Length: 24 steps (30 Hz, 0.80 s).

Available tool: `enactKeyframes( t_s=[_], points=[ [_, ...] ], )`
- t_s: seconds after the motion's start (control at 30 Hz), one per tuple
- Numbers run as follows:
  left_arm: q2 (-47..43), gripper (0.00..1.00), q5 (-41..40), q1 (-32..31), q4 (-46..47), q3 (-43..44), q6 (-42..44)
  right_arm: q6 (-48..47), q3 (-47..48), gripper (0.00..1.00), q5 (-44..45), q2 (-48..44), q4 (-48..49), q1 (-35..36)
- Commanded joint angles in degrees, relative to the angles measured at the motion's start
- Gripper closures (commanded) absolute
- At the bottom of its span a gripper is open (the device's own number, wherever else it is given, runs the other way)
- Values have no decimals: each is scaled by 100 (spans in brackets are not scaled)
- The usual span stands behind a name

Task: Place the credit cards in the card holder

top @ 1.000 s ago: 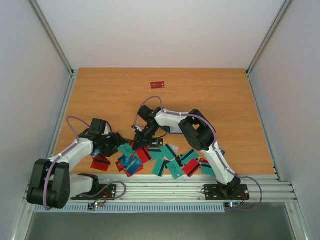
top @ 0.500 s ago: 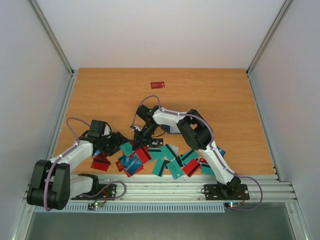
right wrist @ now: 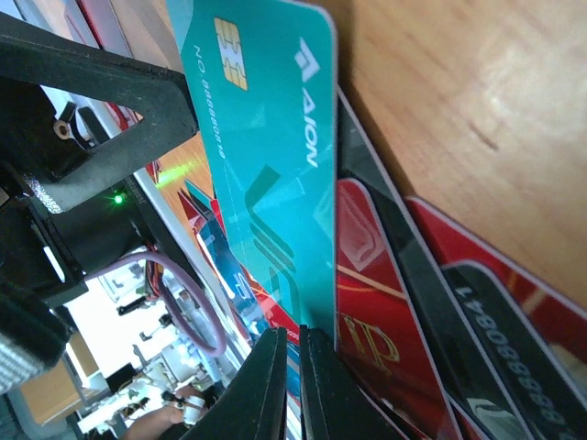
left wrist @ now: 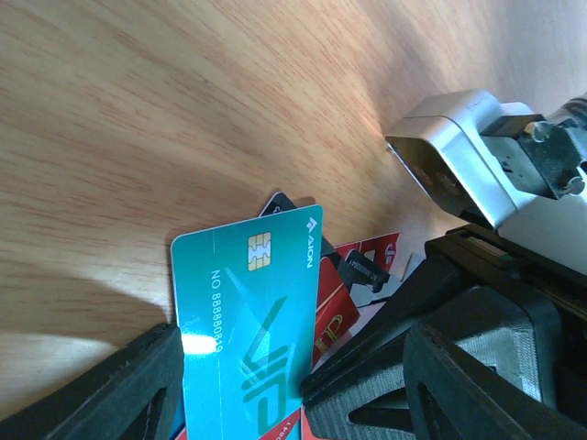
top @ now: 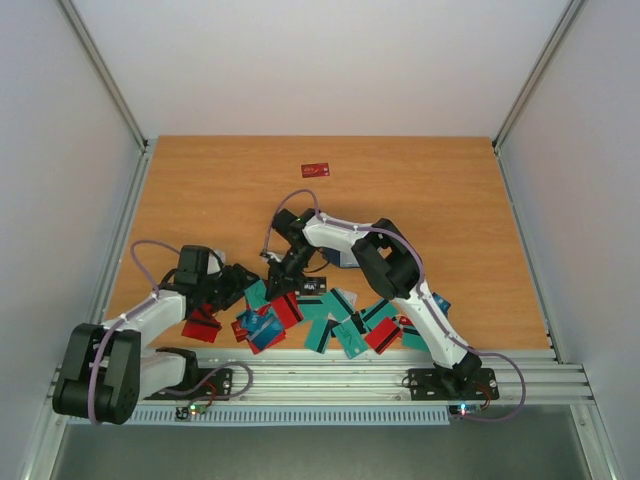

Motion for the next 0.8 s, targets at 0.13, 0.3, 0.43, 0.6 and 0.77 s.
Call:
enactKeyframes(
  t_s=[0.13, 0.3, 0.43, 0.6, 0.77],
  points=[
    [-79, 33, 436, -38, 713, -250, -203, 64, 54, 93, 678, 644, -423, 6],
    [-419, 34, 548, -62, 888, -263, -245, 68, 183, 93, 631, 709, -469, -3],
    [-589, 34, 671, -82, 1035, -285, -260, 98, 236, 93, 579, 744, -471, -3],
    [-691, 34, 156, -91, 295, -90, -8, 124, 279, 93, 559, 746, -478, -2],
    [-652, 30, -685, -91, -110, 156, 647, 125, 198, 93, 558, 737, -450, 1]
  ],
)
